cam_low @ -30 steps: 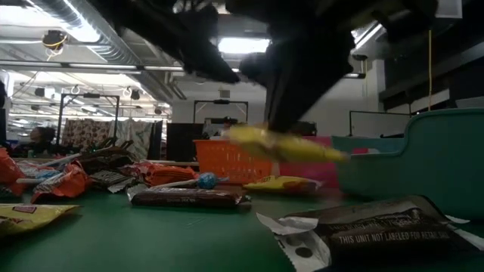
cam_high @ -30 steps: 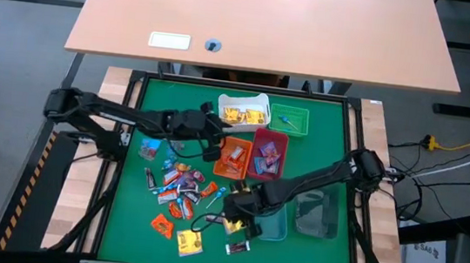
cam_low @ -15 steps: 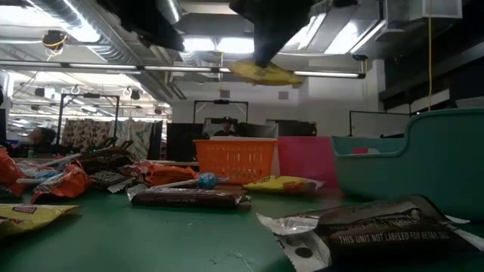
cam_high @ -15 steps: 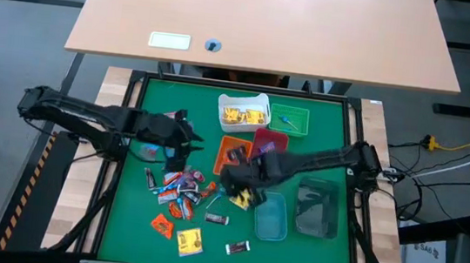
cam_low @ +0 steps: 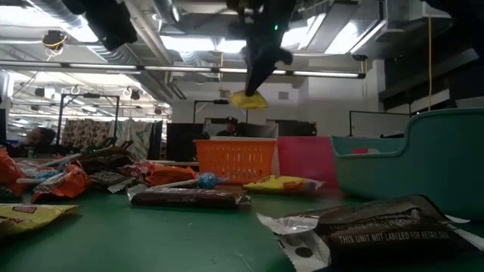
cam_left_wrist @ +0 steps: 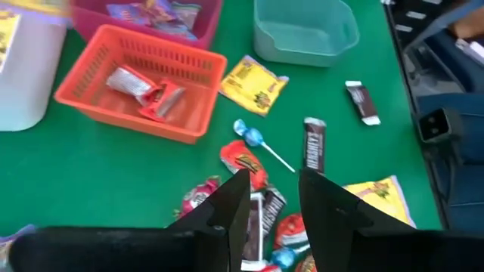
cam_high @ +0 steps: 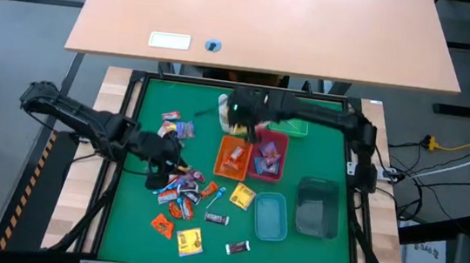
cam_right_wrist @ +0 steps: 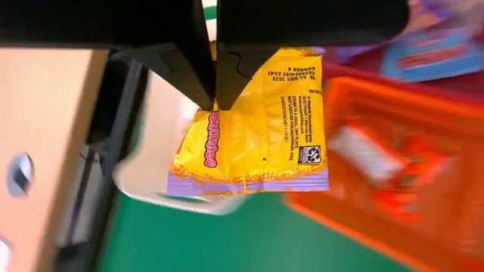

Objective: Sort candy
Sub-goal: Put the yellow bag of candy into the white bin

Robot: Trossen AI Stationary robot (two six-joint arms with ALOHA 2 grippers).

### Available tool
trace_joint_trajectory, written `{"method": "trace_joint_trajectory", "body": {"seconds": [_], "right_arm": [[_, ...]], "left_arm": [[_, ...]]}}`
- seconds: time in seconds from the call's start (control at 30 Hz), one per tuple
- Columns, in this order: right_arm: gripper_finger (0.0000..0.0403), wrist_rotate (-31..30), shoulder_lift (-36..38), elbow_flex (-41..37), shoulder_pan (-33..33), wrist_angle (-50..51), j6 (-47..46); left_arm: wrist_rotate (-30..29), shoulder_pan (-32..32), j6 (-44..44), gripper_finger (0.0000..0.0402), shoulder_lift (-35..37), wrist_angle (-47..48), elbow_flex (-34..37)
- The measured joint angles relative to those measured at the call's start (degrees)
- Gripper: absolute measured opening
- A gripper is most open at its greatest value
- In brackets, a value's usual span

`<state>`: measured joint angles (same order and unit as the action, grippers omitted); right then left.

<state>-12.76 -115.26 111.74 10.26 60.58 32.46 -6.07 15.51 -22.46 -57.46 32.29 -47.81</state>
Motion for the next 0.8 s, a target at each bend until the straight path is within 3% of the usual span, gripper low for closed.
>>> {"method": "trace_joint_trajectory", "body": {"seconds": [0.27, 0.5, 0.8], "right_arm": [[0.0006, 5.7, -1.2, 0.0, 8.7, -3.0, 0.9], [0.0012, 7.8, -2.2, 0.0, 11.2, -4.5, -0.6], [0.0118, 5.7, -2.1, 0.0, 11.1, -5.5, -0.5]], "left_arm": [[-2.9, 3.0, -3.7, 0.0104, -0.9, 0.0, 0.0], [-3.5, 3.6, -5.7, 0.0104, -2.2, 0.0, 0.0], [-2.4, 4.1, -5.9, 0.0104, -6.8, 0.3, 0.0]]}}
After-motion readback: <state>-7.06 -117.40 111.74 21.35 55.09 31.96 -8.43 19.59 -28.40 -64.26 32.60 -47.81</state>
